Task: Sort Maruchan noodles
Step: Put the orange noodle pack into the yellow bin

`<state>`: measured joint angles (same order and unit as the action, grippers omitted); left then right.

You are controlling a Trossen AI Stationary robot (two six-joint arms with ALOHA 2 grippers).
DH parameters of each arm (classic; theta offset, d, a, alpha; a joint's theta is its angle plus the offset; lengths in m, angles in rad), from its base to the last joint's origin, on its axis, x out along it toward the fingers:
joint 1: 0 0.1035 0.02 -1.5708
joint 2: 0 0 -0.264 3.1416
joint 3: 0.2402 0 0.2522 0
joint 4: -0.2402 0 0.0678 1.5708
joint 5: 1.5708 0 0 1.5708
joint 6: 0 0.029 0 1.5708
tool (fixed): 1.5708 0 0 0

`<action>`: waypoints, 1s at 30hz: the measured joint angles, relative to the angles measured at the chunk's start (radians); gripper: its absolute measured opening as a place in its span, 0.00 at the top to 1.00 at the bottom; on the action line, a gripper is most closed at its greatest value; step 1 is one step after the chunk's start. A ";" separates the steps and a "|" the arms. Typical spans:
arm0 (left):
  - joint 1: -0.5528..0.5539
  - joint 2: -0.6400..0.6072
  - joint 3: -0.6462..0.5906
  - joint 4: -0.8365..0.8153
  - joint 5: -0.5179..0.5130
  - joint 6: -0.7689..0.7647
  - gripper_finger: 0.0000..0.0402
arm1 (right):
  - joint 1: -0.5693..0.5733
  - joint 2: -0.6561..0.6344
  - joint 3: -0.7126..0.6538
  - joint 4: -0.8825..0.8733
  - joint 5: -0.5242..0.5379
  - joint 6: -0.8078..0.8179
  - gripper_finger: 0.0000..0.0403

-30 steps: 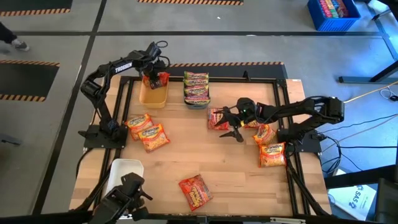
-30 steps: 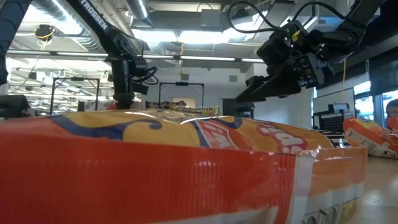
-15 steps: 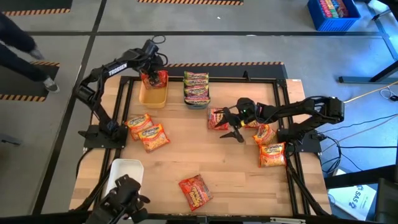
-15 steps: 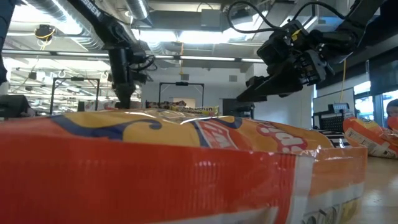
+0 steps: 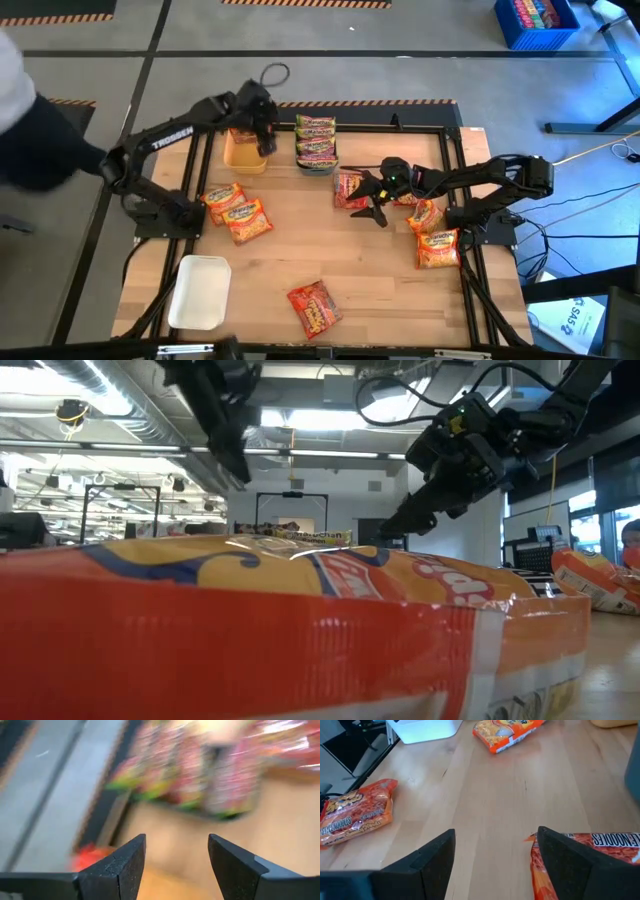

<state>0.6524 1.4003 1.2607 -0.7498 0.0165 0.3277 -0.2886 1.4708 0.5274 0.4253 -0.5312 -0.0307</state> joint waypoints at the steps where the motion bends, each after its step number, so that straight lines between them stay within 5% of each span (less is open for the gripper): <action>1: -0.038 -0.013 -0.015 0.001 0.044 -0.022 0.48 | 0.000 0.000 0.000 0.000 0.000 0.000 0.34; 7: -0.312 -0.070 -0.194 0.114 0.047 -0.195 0.48 | 0.011 0.000 0.000 -0.008 0.002 0.004 0.34; 17: -0.729 -0.062 -0.455 0.656 -0.120 -0.506 0.48 | 0.181 0.000 0.000 -0.008 0.146 -0.013 0.34; 30: -0.988 0.243 -0.381 0.873 -0.216 -0.635 0.48 | 0.461 0.000 0.001 -0.009 0.379 0.103 0.34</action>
<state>-0.3354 1.6434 0.8798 0.1235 -0.2000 -0.3072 0.1726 1.4708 0.5282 0.4164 -0.1525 0.0725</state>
